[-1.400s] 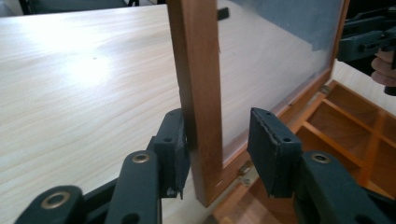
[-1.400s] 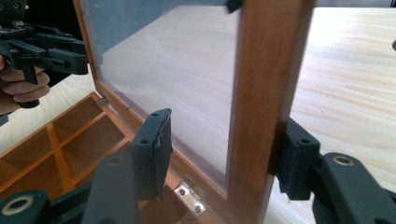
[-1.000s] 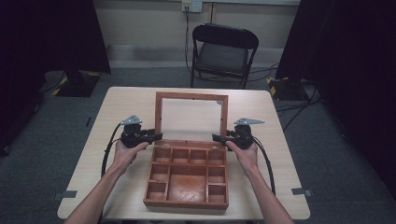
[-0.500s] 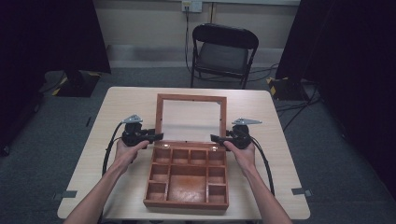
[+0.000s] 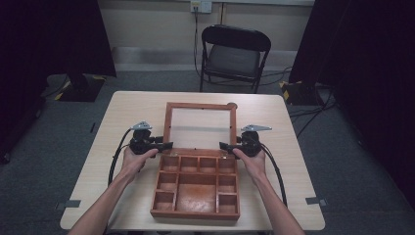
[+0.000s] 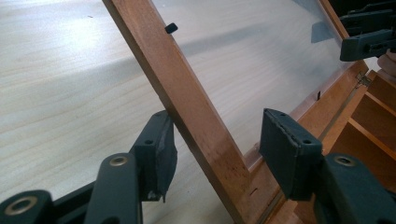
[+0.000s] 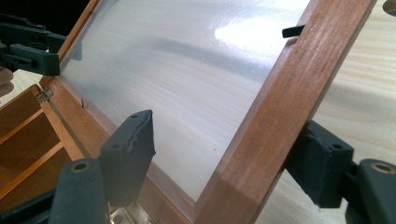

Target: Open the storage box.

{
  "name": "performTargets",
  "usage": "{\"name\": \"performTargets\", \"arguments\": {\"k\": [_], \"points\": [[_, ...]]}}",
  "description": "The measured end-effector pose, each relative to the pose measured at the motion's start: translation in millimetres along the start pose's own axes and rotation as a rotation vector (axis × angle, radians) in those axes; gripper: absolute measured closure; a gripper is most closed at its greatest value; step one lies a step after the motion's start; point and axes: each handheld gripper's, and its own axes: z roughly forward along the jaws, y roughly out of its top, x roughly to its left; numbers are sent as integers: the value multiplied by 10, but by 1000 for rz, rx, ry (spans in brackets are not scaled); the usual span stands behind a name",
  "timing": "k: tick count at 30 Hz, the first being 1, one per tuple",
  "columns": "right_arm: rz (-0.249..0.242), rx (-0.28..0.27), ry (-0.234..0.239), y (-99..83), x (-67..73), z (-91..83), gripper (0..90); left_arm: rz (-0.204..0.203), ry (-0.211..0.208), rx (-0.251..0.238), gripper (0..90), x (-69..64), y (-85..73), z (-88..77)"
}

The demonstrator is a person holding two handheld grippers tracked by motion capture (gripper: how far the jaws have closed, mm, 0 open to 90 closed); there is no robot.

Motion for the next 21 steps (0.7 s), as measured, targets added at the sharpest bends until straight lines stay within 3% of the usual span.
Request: {"name": "performTargets", "arguments": {"k": [8,21], "points": [[17,18,-19,-26,-19,29,211,-29,16,22,398,10,-10,35],[21,24,-41,-36,-25,32,205,-63,12,32,384,32,-21,51]]}}
